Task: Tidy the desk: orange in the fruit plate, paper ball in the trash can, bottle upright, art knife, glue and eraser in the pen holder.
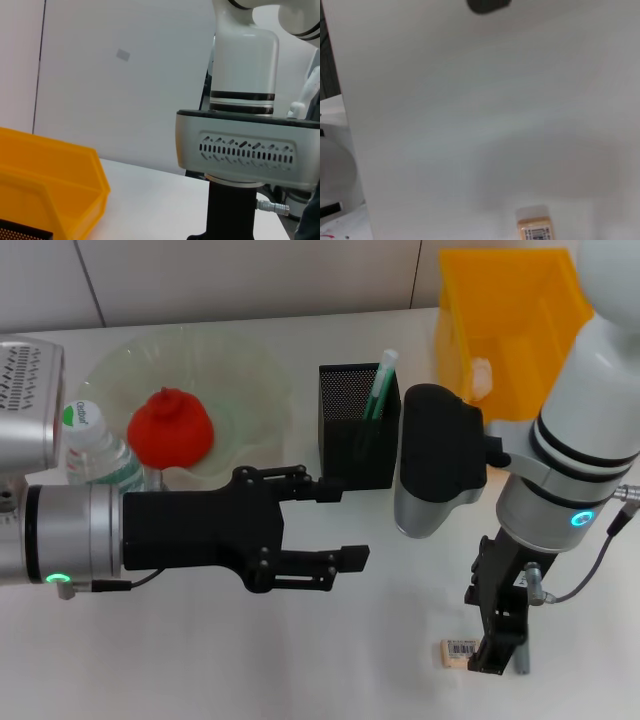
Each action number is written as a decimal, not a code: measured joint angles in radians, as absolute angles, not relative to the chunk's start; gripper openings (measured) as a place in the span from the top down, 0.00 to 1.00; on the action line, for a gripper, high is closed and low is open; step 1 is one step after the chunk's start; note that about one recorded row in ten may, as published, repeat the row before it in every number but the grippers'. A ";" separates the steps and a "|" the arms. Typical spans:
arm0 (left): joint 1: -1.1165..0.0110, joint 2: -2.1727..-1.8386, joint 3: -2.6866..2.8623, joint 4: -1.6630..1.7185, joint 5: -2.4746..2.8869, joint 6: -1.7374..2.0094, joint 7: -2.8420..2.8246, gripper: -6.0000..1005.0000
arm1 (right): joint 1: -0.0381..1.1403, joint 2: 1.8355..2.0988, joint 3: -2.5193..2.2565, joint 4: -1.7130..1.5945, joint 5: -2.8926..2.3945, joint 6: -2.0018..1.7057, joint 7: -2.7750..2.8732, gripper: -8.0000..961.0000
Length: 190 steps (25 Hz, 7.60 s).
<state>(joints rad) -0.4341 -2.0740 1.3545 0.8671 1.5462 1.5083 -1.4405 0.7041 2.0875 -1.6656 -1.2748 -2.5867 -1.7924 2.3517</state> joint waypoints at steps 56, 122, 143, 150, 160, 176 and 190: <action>-0.459 -2.072 1.354 0.833 1.539 1.506 -1.389 0.22 | 0.767 2.091 -1.905 -1.206 -2.572 -1.674 2.478 0.59; -0.500 -2.078 1.355 0.816 1.524 1.506 -1.380 0.21 | 0.386 2.081 -1.044 -1.563 -2.088 -1.384 2.121 0.72; -0.505 -2.076 1.379 0.793 1.480 1.505 -1.348 0.21 | 0.536 2.041 -0.911 -1.048 -1.889 -1.436 1.857 0.73; -0.505 -2.076 1.386 0.793 1.480 1.505 -1.348 0.21 | 0.564 2.028 -0.910 -0.991 -1.893 -1.422 1.848 0.73; -0.505 -2.075 1.390 0.797 1.480 1.506 -1.348 0.21 | 0.557 2.028 -0.910 -0.998 -1.893 -1.425 1.847 0.72; -0.505 -2.077 1.400 0.801 1.480 1.506 -1.348 0.21 | 0.573 2.033 -0.924 -0.969 -1.932 -1.378 1.840 0.73; -0.499 -2.077 1.402 0.799 1.480 1.505 -1.348 0.21 | 0.652 2.046 -0.929 -0.854 -1.997 -1.300 1.798 0.73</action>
